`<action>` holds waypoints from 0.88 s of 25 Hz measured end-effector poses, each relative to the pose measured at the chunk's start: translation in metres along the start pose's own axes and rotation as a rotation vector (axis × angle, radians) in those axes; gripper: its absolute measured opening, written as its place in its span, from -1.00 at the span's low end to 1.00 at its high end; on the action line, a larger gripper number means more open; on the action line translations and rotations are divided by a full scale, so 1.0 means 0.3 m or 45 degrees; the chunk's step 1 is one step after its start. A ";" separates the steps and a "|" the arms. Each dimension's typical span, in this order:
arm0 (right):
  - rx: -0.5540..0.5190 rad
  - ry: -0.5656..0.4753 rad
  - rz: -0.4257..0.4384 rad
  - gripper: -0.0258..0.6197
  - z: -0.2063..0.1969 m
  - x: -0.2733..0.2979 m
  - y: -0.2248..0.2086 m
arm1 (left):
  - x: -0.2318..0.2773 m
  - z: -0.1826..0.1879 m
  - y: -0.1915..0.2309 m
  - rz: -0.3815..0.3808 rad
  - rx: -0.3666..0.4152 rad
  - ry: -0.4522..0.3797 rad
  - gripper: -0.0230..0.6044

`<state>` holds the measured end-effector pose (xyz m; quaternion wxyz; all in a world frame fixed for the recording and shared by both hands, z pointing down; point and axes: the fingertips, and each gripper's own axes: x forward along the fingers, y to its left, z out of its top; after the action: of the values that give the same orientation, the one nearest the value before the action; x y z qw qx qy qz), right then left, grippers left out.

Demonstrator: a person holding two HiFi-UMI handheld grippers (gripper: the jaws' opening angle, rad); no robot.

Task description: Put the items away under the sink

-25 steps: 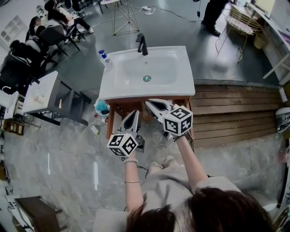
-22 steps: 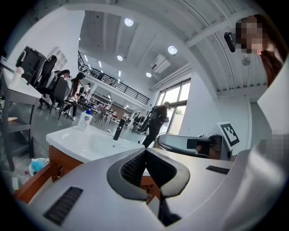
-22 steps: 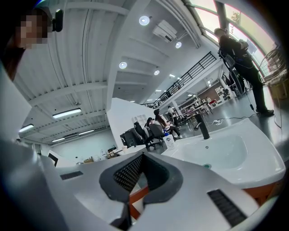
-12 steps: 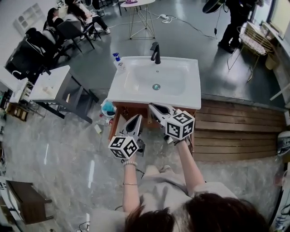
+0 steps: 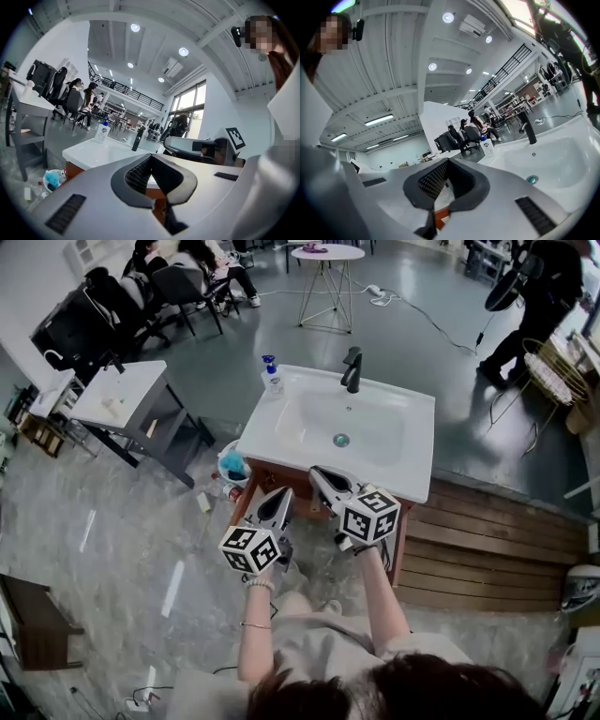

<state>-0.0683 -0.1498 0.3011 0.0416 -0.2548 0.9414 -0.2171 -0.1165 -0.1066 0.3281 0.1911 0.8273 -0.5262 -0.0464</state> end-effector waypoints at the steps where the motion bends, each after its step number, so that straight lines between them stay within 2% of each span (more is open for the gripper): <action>1: -0.004 0.000 0.002 -0.87 0.006 0.019 -0.009 | 0.010 0.008 0.018 0.003 0.001 -0.004 -0.93; 6: -0.007 -0.002 0.008 -0.87 0.032 0.121 -0.053 | 0.068 0.068 0.117 0.003 0.006 -0.019 -0.93; 10: 0.020 -0.010 -0.011 -0.87 0.040 0.206 -0.101 | 0.119 0.085 0.196 -0.027 -0.003 0.004 -0.93; 22: -0.042 0.012 -0.091 -0.87 0.092 0.478 -0.166 | 0.255 0.218 0.426 -0.139 0.020 0.028 -0.93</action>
<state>-0.1644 -0.2706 0.3023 0.0252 -0.2880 0.9352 -0.2043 -0.2099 -0.2397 0.3239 0.1878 0.8566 -0.4785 -0.0435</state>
